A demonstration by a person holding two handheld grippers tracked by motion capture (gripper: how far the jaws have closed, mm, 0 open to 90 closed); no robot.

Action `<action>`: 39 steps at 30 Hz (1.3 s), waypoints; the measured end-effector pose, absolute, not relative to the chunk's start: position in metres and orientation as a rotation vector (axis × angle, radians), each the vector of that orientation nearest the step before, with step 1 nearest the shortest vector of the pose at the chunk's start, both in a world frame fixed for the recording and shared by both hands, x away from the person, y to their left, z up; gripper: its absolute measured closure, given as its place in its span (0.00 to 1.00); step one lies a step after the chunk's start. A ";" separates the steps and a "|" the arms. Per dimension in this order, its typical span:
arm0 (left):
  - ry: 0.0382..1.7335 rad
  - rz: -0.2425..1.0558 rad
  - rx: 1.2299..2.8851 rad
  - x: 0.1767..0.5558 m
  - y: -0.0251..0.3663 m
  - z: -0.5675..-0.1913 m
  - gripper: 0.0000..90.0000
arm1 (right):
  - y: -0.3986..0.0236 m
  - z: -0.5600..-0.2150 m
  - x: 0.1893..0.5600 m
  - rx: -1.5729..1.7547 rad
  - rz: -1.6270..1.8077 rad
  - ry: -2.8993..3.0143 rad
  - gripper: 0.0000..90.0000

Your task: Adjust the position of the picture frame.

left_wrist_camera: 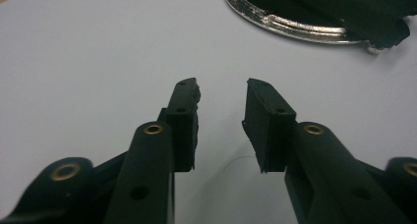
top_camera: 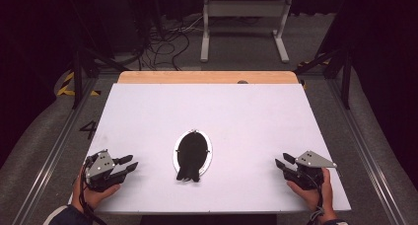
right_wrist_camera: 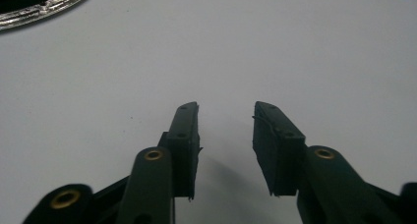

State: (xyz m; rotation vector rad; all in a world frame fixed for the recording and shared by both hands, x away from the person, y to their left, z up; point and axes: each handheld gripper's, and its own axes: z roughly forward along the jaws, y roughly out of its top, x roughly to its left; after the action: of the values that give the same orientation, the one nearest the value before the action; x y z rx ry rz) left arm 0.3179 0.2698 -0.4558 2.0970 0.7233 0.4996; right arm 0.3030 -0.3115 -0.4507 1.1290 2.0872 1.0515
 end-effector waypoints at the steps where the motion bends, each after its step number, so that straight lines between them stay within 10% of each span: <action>1: 0.718 0.498 2.109 0.319 0.268 -0.456 0.82 | -0.311 -0.451 0.303 1.128 1.055 2.092 0.75; 12: 0.659 0.425 2.195 0.331 0.243 -0.456 1.00 | -0.292 -0.447 0.311 1.088 1.100 2.144 0.98; 39: 0.605 0.324 2.284 0.372 0.186 -0.461 1.00 | -0.234 -0.442 0.338 1.027 1.141 2.230 1.00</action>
State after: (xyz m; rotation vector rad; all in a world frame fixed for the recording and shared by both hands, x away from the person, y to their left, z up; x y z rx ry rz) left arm 0.3723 0.1863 -0.4612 2.2836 0.6046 0.3238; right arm 0.3379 -0.2343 -0.4424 1.0267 2.2303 1.1410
